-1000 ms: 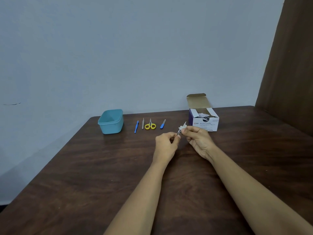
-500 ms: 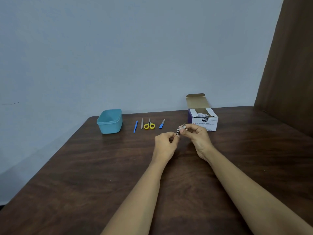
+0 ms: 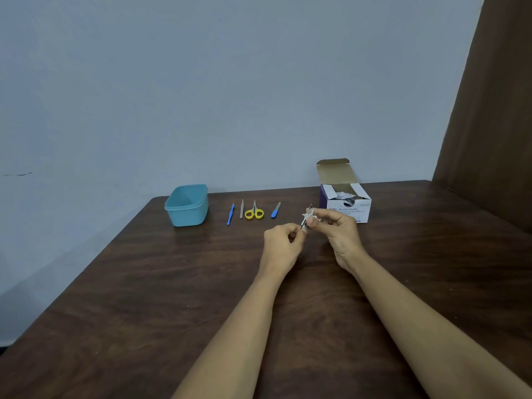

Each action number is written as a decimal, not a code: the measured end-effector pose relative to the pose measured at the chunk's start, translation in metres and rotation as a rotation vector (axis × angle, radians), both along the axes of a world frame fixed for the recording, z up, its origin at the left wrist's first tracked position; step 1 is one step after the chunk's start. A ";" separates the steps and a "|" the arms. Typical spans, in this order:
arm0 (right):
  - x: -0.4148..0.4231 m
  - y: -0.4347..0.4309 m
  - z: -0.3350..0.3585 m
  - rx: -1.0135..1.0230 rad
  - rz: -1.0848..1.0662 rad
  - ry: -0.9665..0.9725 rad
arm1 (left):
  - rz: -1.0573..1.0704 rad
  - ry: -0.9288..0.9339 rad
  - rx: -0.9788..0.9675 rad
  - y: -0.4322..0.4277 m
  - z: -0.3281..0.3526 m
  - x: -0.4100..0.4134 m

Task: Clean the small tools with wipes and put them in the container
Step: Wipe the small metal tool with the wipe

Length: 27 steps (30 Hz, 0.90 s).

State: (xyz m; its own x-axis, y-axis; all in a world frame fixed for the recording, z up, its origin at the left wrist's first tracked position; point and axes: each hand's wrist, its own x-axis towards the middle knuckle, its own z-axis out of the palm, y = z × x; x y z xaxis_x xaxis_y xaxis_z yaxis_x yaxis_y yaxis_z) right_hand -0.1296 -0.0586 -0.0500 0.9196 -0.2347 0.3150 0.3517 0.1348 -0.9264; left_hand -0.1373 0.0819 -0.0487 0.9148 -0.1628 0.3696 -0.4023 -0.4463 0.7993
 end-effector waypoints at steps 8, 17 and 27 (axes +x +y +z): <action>-0.002 0.002 0.002 0.011 0.077 0.059 | 0.022 -0.039 0.001 0.001 -0.001 0.001; 0.000 0.002 0.001 -0.098 0.059 0.031 | 0.033 -0.015 0.010 0.001 -0.001 0.003; 0.003 0.004 -0.002 -0.296 -0.104 -0.022 | 0.032 -0.008 0.027 0.001 0.001 0.001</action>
State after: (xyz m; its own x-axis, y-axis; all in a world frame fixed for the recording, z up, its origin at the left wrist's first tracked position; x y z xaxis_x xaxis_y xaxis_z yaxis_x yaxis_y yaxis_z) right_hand -0.1263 -0.0547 -0.0517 0.8878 -0.2225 0.4029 0.3695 -0.1771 -0.9122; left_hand -0.1367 0.0828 -0.0479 0.9168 -0.1435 0.3727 -0.3938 -0.4801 0.7838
